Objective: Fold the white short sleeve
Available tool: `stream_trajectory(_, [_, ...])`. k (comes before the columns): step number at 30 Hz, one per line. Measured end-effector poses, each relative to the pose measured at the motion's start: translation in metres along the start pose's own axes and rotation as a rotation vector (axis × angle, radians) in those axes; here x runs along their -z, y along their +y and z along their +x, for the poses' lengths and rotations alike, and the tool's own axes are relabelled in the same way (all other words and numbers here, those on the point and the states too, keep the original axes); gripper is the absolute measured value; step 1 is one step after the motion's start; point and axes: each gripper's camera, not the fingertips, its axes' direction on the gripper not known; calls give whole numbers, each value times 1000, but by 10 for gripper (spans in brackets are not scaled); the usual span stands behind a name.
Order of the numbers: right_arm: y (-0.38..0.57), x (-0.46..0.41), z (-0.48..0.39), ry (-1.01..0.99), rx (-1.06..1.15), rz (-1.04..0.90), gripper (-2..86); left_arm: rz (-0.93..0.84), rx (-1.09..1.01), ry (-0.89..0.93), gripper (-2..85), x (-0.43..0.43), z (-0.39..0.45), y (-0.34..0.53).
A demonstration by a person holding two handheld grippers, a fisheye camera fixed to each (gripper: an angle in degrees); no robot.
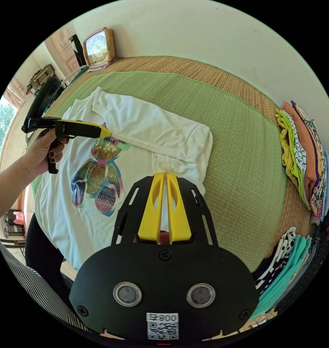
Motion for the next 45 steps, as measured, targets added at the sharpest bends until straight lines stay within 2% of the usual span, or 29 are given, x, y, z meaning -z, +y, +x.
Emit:
stream_trajectory(7, [14,-4,31,-59,-17,37,0,90,-48,21,8,2,6,-37])
stream_trajectory(13, [30,34,88,-182,-83,203,-1,274,-66,61,14,37,10,-108])
stream_trajectory(18, [63,56,192,-386,-333,361,1,277,-4,59,55,32,-4,-158])
stream_trajectory(21, [91,39,246,-490,-496,371,2,249,52,72,78,15,-22,-164])
stream_trajectory(26, [130,21,279,-458,-639,364,2,203,5,185,83,-8,-28,-135])
stream_trajectory(30, [146,19,286,-379,-703,372,5,91,-97,149,83,-27,-11,-104])
stream_trajectory(32, [144,22,285,-359,-690,382,9,71,-153,186,84,-27,-3,-76])
stream_trajectory(36, [104,30,279,-234,-539,347,38,126,-166,102,90,4,-9,-23])
stream_trajectory(39, [50,24,281,-121,-426,280,66,228,-68,-57,97,50,-38,26])
stream_trajectory(43, [-14,5,285,3,-359,172,66,341,215,-352,112,115,-102,95])
stream_trajectory(45, [-45,-9,286,46,-343,122,63,389,325,-374,114,137,-129,119])
